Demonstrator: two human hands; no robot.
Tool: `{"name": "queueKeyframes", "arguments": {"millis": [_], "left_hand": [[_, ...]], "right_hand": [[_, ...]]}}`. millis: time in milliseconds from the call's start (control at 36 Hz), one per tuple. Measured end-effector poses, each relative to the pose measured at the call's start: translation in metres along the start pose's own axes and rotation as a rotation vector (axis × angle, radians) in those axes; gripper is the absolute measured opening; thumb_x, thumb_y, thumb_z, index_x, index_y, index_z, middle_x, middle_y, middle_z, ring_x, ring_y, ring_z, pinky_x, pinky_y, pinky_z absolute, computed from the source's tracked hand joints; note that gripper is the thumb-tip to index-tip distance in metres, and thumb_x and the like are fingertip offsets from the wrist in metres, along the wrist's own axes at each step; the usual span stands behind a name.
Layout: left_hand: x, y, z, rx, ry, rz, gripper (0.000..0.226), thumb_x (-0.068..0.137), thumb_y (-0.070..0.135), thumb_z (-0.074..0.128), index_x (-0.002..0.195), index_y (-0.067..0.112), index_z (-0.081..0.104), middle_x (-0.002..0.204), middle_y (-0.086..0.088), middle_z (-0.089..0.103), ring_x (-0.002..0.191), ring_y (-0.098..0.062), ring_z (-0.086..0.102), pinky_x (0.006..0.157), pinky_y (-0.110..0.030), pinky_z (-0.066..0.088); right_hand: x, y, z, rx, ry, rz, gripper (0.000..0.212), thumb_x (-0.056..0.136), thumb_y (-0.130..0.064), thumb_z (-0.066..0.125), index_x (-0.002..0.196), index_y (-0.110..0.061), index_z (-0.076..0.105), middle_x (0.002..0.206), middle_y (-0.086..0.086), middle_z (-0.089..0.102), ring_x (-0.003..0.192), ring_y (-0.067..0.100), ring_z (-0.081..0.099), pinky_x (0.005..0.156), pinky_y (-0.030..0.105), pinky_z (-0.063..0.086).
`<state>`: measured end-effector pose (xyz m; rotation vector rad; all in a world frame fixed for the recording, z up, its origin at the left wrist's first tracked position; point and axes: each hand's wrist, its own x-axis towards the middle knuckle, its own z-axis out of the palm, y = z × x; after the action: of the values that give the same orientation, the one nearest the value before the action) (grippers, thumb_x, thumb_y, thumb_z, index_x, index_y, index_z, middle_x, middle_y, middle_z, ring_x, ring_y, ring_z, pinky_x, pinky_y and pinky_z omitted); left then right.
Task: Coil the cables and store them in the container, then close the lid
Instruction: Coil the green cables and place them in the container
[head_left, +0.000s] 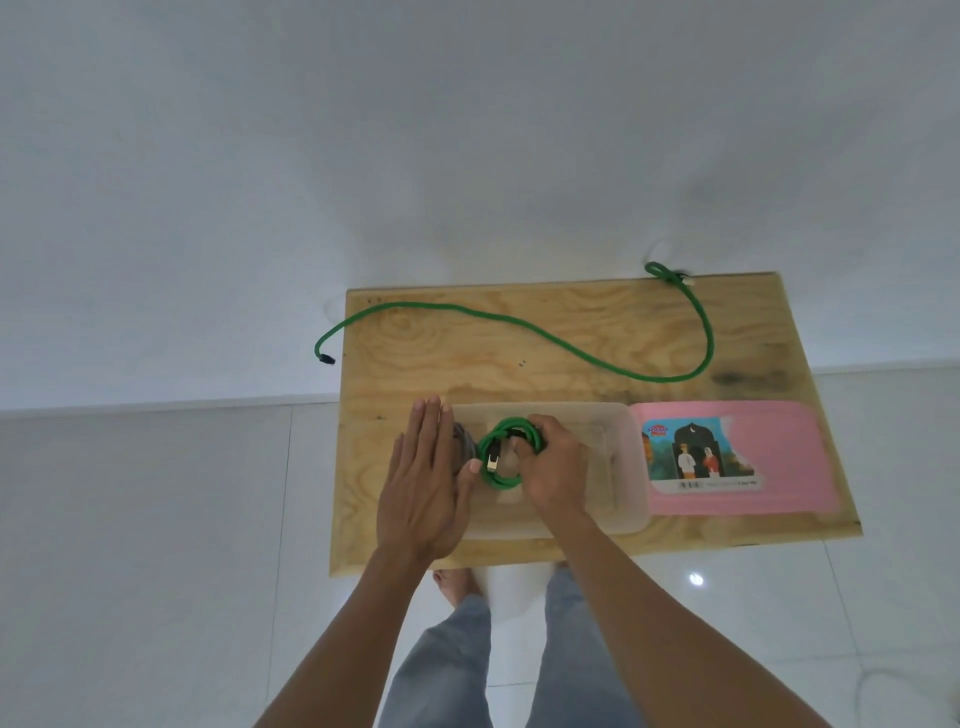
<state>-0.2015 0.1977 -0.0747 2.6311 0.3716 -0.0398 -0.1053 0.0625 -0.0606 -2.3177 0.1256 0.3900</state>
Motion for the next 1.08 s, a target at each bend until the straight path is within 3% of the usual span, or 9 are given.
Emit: {"name": "queueKeyframes", "arguments": {"millis": [250,389,611,750,861,1083], "left_hand": [[0.000,0.001,0.000,0.000,0.016,-0.001,0.067,0.106,0.045,0.027,0.160,0.009,0.011,0.170,-0.005,0.005,0.157,-0.018,-0.004,0.123,-0.051,0.024],[0.001,0.000,0.001,0.007,0.010,-0.011,0.067,0.105,0.046,0.025,0.160,0.012,0.007,0.170,-0.003,0.001,0.157,-0.016,-0.006,0.124,-0.049,0.022],[0.000,0.001,0.000,0.001,0.010,-0.008,0.067,0.106,0.046,0.026,0.161,0.010,0.010,0.170,-0.004,0.004,0.157,-0.018,-0.004,0.124,-0.050,0.022],[0.001,0.000,0.000,-0.002,0.002,-0.008,0.067,0.106,0.046,0.025,0.160,0.011,0.009,0.170,-0.004,0.003,0.157,-0.018,-0.004,0.125,-0.049,0.021],[0.001,0.000,-0.002,-0.006,-0.005,-0.003,0.065,0.106,0.045,0.025,0.159,0.013,0.006,0.170,-0.003,0.002,0.157,-0.018,-0.004,0.125,-0.048,0.019],[0.000,0.005,-0.012,-0.045,-0.044,-0.031,0.067,0.104,0.050,0.016,0.160,0.015,0.004,0.168,0.001,-0.004,0.156,-0.016,-0.008,0.126,-0.047,0.014]], "right_hand": [[-0.006,-0.003,-0.004,-0.015,-0.040,0.045,0.030,0.092,-0.011,0.061,0.122,-0.010,0.060,0.112,0.011,0.069,0.105,0.029,0.064,0.089,0.030,0.048],[-0.009,-0.003,-0.008,-0.041,-0.060,0.043,0.037,0.091,-0.008,0.059,0.128,-0.009,0.061,0.122,0.014,0.057,0.113,0.028,0.056,0.093,0.019,0.034],[-0.015,-0.005,-0.013,0.026,-0.061,0.066,0.042,0.089,-0.004,0.055,0.130,-0.012,0.061,0.122,0.008,0.069,0.115,0.025,0.062,0.101,0.030,0.045],[-0.020,-0.005,-0.018,0.070,-0.058,0.088,0.044,0.089,0.000,0.053,0.130,-0.013,0.061,0.122,0.007,0.069,0.114,0.023,0.063,0.097,0.022,0.040],[-0.020,-0.005,-0.020,0.080,-0.065,0.101,0.045,0.086,0.000,0.052,0.127,-0.014,0.064,0.120,0.005,0.070,0.113,0.022,0.063,0.097,0.026,0.045],[-0.023,-0.024,-0.036,0.103,-0.064,0.116,0.043,0.092,-0.001,0.051,0.134,-0.011,0.059,0.132,0.004,0.063,0.122,0.017,0.059,0.095,0.017,0.037]]}}
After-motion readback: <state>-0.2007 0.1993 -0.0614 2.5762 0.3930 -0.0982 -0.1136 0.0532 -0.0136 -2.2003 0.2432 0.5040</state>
